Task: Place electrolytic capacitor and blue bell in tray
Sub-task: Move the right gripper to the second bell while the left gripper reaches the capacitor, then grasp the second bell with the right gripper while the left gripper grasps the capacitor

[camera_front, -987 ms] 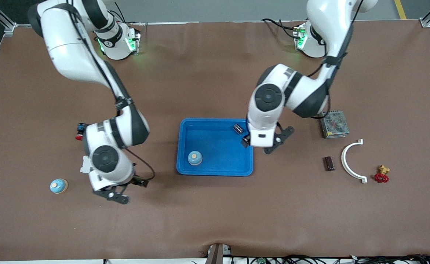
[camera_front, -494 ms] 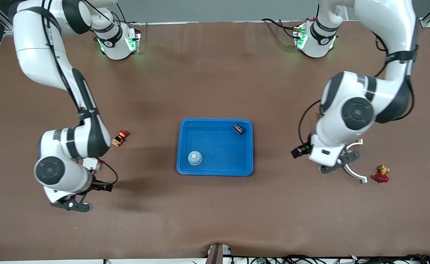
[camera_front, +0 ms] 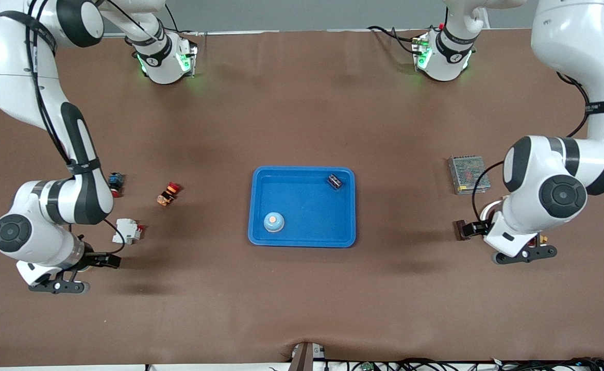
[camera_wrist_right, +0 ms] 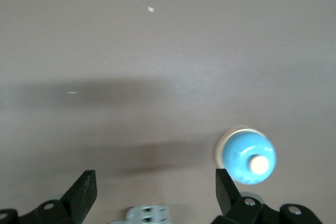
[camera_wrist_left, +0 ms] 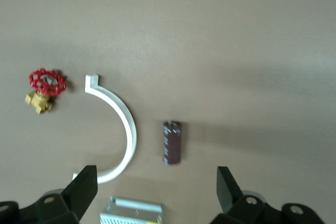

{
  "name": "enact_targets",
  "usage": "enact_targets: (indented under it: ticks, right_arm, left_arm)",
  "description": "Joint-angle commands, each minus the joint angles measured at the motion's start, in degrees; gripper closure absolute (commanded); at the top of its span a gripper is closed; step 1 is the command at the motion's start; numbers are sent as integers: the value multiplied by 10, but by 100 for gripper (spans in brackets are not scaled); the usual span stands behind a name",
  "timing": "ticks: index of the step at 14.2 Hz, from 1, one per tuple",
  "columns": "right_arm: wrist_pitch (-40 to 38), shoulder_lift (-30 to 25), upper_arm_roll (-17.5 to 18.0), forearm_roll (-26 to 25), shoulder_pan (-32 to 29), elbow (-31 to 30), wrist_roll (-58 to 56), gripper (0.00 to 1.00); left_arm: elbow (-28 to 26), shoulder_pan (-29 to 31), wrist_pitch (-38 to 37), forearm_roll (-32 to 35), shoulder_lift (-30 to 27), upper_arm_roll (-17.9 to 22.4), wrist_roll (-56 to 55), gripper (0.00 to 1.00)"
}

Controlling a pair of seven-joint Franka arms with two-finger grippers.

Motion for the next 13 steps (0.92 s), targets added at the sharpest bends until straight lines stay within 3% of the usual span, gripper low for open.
enact_targets:
  ticks: [1, 5, 10, 13]
  right_arm:
    - [23, -27, 13, 10, -36, -49, -34, 0]
    - [57, -26, 12, 10, -63, -74, -72, 0]
    - [98, -12, 13, 10, -88, -74, -96, 0]
    - [105, 0, 13, 46, -88, -74, -97, 0]
  left_arm:
    - [-1, 14, 44, 12, 27, -7, 22, 0]
    - [-10, 23, 88, 5, 66, -8, 9, 0]
    - [-58, 22, 121, -29, 62, -10, 0, 0]
    - [-75, 21, 138, -29, 61, -10, -10, 0]
